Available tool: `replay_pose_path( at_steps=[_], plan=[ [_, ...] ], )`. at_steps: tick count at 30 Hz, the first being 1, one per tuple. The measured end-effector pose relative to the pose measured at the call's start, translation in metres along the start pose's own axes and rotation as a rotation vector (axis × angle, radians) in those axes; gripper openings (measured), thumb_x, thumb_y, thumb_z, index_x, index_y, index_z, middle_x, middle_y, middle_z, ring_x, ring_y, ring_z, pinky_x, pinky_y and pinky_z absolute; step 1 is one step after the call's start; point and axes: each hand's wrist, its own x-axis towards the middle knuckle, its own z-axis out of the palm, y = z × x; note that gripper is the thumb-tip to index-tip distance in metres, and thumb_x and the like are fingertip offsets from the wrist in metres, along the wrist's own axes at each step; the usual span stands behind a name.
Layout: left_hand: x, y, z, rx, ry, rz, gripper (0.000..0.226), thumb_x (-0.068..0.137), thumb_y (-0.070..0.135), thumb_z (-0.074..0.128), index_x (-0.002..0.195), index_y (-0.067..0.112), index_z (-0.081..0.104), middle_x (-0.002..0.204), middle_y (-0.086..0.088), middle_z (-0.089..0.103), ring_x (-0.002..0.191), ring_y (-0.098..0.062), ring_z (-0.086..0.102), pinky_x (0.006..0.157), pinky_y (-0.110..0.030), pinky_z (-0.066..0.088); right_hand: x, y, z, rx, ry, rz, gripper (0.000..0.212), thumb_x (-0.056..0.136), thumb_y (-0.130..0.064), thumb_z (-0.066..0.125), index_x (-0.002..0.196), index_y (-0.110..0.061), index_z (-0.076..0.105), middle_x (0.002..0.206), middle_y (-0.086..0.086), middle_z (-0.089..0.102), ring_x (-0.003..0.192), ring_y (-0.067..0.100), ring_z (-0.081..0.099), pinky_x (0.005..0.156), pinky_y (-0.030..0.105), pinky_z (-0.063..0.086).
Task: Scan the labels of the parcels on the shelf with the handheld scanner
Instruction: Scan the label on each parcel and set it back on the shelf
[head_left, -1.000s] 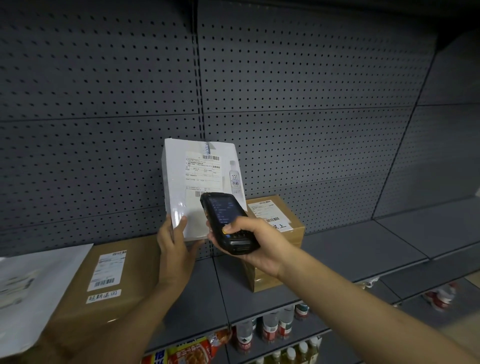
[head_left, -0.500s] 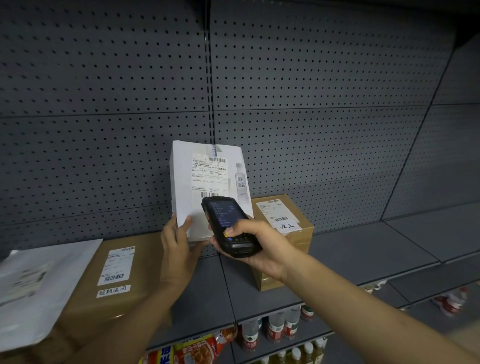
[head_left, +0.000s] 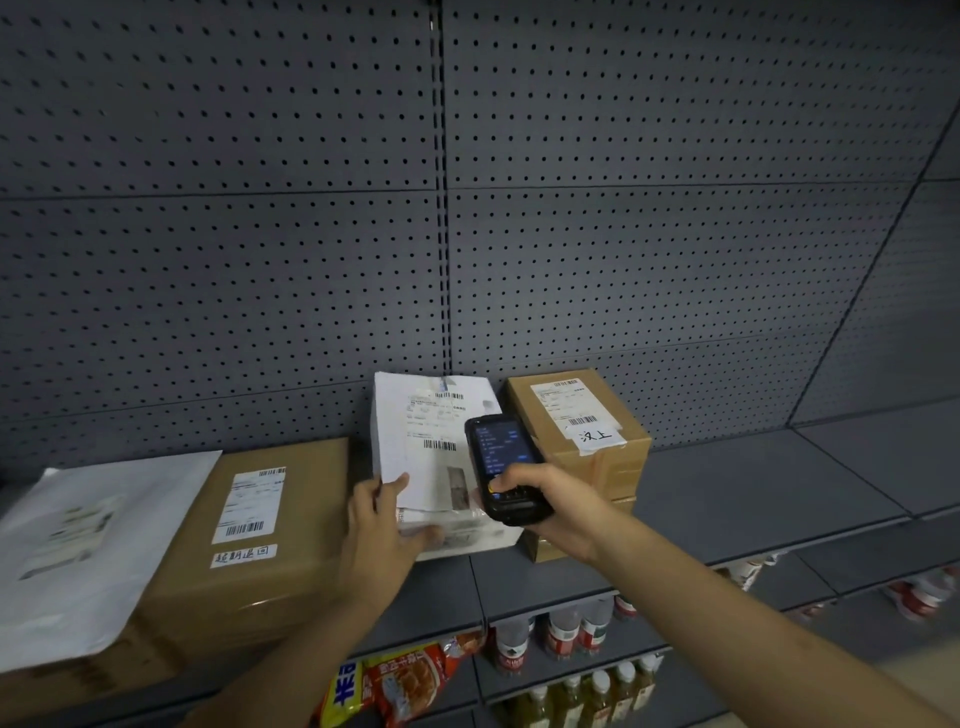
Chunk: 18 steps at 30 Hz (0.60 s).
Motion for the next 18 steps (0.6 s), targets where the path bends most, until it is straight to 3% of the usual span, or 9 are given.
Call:
replay_pose_path(
  at_steps=[5, 9, 11, 14, 16, 18],
  plan=[
    [-0.006, -0.018, 0.019, -0.030, -0.074, -0.075, 0.082, 0.070, 0.039, 0.080, 0.140, 0.022, 0.041, 0.133, -0.002, 0.032, 0.127, -0.020, 0.036, 0.103, -0.036, 0.042, 0.016, 0.024, -0.022, -0.041, 0.089, 0.094, 0.078, 0.059, -0.002, 0.073, 0.133, -0.009, 0.052, 0.126, 0.023, 0.064, 0.103, 0.030, 0.065, 0.067, 0.031, 0.056],
    [-0.007, -0.032, 0.036, -0.073, -0.086, -0.140, 0.081, 0.064, 0.035, 0.086, 0.134, 0.023, 0.045, 0.131, -0.004, 0.035, 0.124, -0.022, 0.041, 0.102, -0.037, 0.044, 0.022, 0.039, -0.033, -0.037, 0.118, 0.152, 0.070, 0.056, -0.004, 0.076, 0.125, -0.002, 0.058, 0.115, 0.022, 0.066, 0.102, 0.032, 0.064, 0.083, 0.039, 0.052],
    [-0.007, -0.039, 0.046, -0.105, -0.097, -0.156, 0.081, 0.062, 0.032, 0.087, 0.132, 0.022, 0.048, 0.130, -0.006, 0.036, 0.122, -0.024, 0.042, 0.102, -0.037, 0.044, 0.024, 0.047, -0.039, 0.010, 0.122, 0.184, 0.070, 0.059, -0.001, 0.075, 0.126, -0.001, 0.057, 0.110, 0.020, 0.067, 0.101, 0.032, 0.064, 0.081, 0.036, 0.055],
    [-0.006, -0.044, 0.058, -0.120, -0.119, -0.161, 0.079, 0.062, 0.028, 0.088, 0.131, 0.018, 0.050, 0.130, -0.008, 0.037, 0.122, -0.025, 0.043, 0.101, -0.034, 0.042, 0.027, 0.056, -0.044, 0.025, 0.106, 0.232, 0.050, 0.065, 0.000, 0.071, 0.114, -0.001, 0.062, 0.107, 0.019, 0.064, 0.096, 0.029, 0.064, 0.075, 0.033, 0.055],
    [-0.004, -0.045, 0.063, -0.124, -0.131, -0.165, 0.079, 0.062, 0.027, 0.088, 0.130, 0.017, 0.050, 0.130, -0.009, 0.037, 0.121, -0.025, 0.043, 0.100, -0.033, 0.042, 0.030, 0.060, -0.046, 0.039, 0.117, 0.258, 0.037, 0.070, 0.003, 0.069, 0.107, -0.002, 0.063, 0.107, 0.020, 0.062, 0.098, 0.031, 0.062, 0.085, 0.038, 0.053],
    [0.001, -0.047, 0.068, -0.129, -0.149, -0.168, 0.079, 0.061, 0.027, 0.088, 0.130, 0.016, 0.051, 0.129, -0.010, 0.037, 0.121, -0.025, 0.043, 0.100, -0.034, 0.042, 0.036, 0.062, -0.048, 0.055, 0.136, 0.262, 0.040, 0.068, 0.004, 0.069, 0.107, 0.000, 0.063, 0.107, 0.021, 0.063, 0.102, 0.034, 0.060, 0.101, 0.046, 0.047]
  ],
)
